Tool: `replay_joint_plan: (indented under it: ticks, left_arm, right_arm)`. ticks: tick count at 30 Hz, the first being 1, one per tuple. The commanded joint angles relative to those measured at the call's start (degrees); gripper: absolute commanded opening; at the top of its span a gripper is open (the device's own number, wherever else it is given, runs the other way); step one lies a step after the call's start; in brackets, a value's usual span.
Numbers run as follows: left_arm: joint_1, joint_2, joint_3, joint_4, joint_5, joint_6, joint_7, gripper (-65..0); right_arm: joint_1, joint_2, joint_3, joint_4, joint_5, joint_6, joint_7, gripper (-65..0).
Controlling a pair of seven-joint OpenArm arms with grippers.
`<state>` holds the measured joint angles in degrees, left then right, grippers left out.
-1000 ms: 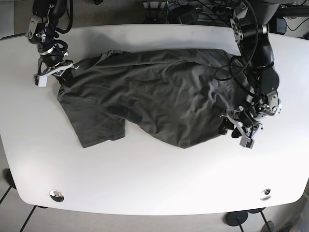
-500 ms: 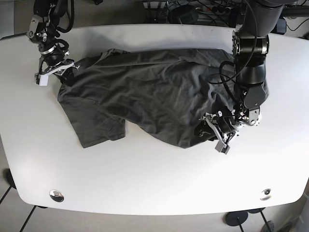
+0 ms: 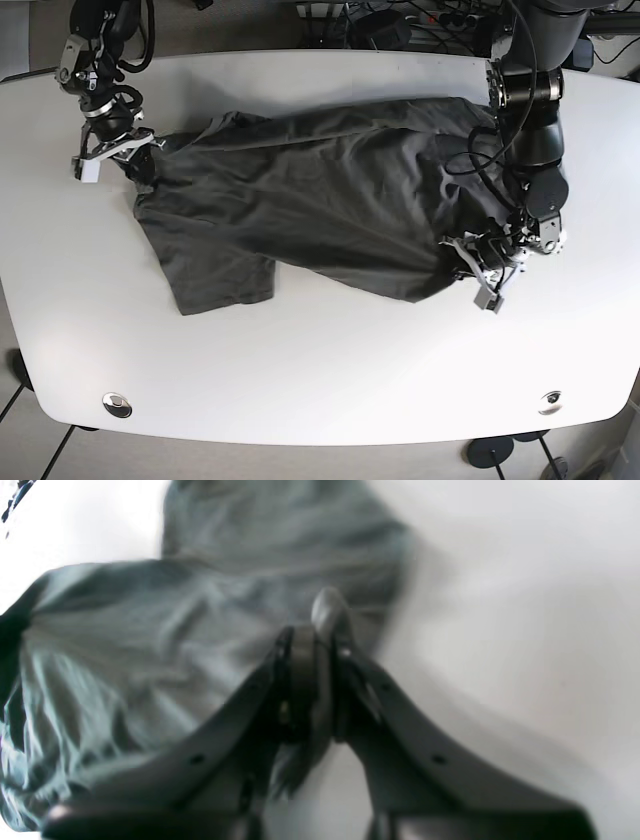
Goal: Fold the T-shirt properly
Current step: 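Move the left gripper to the shirt's hem corner and grasp it, then grasp the shirt's other hem corner with the right gripper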
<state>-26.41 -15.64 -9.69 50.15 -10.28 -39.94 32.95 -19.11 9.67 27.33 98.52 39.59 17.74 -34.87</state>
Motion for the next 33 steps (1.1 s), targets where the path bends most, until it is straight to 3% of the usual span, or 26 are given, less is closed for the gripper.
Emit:
replay_joint_plan:
  ticks: [1,6,11,15,18,21,25,27,33]
  left_arm:
    - [-1.94,-1.28,-1.52,6.77,-1.10,-0.06,0.41,-64.2]
    - [-2.03,-1.55,-7.58,19.52,-1.10,-0.06,7.71,-64.3]
    - [-6.16,-1.90,-8.20,28.66,-0.93,-0.06,13.07,-64.3]
    - [-15.39,-2.87,-8.20,29.10,-0.84,-0.06,16.41,-64.4]
    - [-20.75,-5.06,-7.93,28.93,-0.84,-0.06,17.91,-64.4]
    - [-23.39,-5.24,-7.84,26.82,-0.84,-0.06,18.08,-61.5]
    - [-19.08,-4.80,-7.93,23.56,-0.93,-0.06,17.91,-39.0]
    - [-15.39,-4.19,-8.02,23.21,-1.19,-0.06,17.38,-37.8]
    - [-6.16,0.21,-7.93,16.00,-0.93,-0.06,6.57,-37.5]
  right_arm:
    - [2.28,1.01,0.32,0.86,0.80,0.24,1.69,-62.8]
    - [11.69,2.42,0.23,0.69,0.71,0.24,-4.12,-62.8]
    - [27.25,2.68,0.05,0.60,-1.31,0.24,-11.76,-62.8]
    - [42.01,2.59,-6.10,-0.01,-8.17,0.68,-15.46,-62.8]
    - [49.58,4.44,-9.97,-3.53,-8.08,0.68,-15.46,-62.8]
    - [53.71,4.61,-11.29,-6.43,-7.90,0.68,-15.46,-62.8]
    - [52.83,4.44,-11.29,-6.96,-7.90,0.68,-15.46,-62.8]
    - [51.33,4.44,-11.29,-6.70,-7.90,0.68,-15.37,-62.8]
    - [46.94,4.35,-11.29,-6.78,-7.90,0.68,-12.47,-62.8]
